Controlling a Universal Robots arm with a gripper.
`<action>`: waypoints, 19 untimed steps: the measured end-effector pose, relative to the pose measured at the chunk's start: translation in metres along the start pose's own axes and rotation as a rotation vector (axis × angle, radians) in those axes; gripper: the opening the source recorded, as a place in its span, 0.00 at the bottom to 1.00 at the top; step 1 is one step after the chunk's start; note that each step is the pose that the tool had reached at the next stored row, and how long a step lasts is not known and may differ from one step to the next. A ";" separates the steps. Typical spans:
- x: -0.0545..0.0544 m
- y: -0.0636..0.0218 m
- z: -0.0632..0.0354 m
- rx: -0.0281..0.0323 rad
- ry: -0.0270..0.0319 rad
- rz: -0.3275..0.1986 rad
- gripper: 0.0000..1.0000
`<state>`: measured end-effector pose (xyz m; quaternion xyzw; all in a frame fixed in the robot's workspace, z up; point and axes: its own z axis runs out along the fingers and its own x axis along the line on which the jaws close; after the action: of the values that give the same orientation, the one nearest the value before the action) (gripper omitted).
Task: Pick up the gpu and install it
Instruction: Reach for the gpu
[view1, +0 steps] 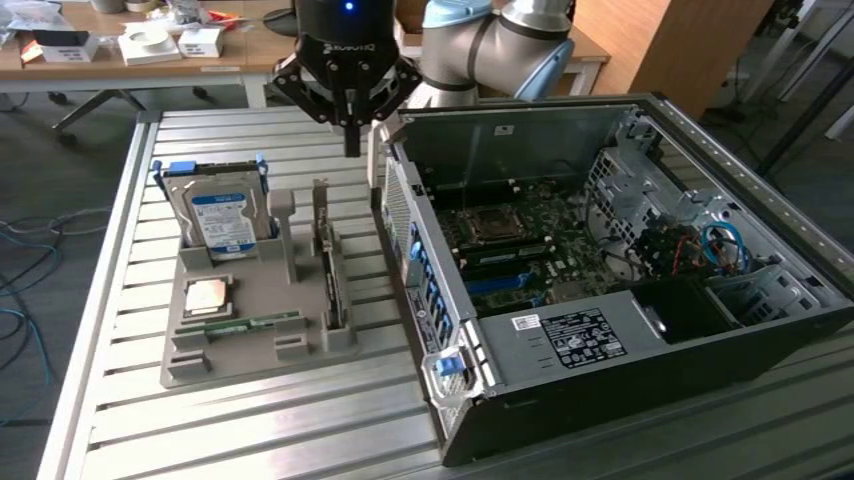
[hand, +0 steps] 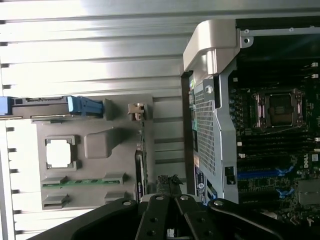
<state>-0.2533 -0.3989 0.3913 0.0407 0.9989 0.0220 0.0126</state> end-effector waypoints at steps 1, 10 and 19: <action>0.002 -0.0001 0.0000 0.0000 0.0000 0.000 0.11; 0.017 -0.0014 0.0000 0.0000 -0.0001 0.002 0.11; 0.029 -0.0023 -0.0001 0.0001 -0.0001 0.004 0.11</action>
<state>-0.2822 -0.3988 0.3907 0.0424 0.9988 0.0220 0.0126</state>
